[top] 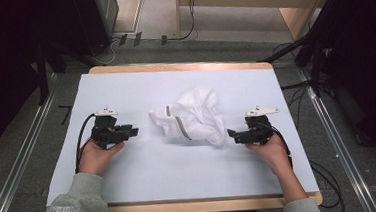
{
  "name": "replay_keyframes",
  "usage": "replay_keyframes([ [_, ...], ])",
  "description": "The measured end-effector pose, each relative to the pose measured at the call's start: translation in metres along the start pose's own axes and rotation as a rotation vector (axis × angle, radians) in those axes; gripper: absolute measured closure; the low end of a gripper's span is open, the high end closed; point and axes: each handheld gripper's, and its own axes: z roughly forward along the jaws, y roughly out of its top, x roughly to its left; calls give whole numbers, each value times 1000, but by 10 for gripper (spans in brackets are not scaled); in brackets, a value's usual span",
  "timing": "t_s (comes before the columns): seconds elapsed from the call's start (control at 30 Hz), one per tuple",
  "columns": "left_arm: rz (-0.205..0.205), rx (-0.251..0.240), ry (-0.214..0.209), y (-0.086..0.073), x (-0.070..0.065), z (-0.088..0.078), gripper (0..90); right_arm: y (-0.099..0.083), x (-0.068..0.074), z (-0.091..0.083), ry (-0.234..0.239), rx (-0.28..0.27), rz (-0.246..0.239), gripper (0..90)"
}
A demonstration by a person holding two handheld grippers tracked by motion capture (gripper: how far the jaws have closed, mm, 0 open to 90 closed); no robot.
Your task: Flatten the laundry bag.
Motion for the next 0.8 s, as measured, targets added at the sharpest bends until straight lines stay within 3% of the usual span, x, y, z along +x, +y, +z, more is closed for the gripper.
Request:
replay_keyframes([
  [0.17,61,0,-8,0,-7,1,595,0,4,-3,20,-5,1,142],
  [0.3,20,19,-40,-1,-5,3,472,-1,5,-7,23,-1,5,213],
  [0.33,27,36,-55,-2,-7,5,465,-3,6,-10,48,-1,11,301],
  [0.37,27,36,-55,-2,-7,5,458,-3,6,-11,57,2,16,329],
  [0.4,45,46,-56,-2,-10,6,458,-3,6,-11,57,2,16,329],
  [0.43,67,65,-58,-3,-13,8,446,-4,7,-13,72,13,19,385],
  [0.53,67,61,-78,-1,-18,11,430,-6,10,-15,68,21,22,431],
  [0.8,59,59,-90,1,-19,17,386,-9,9,-21,58,27,36,451],
])
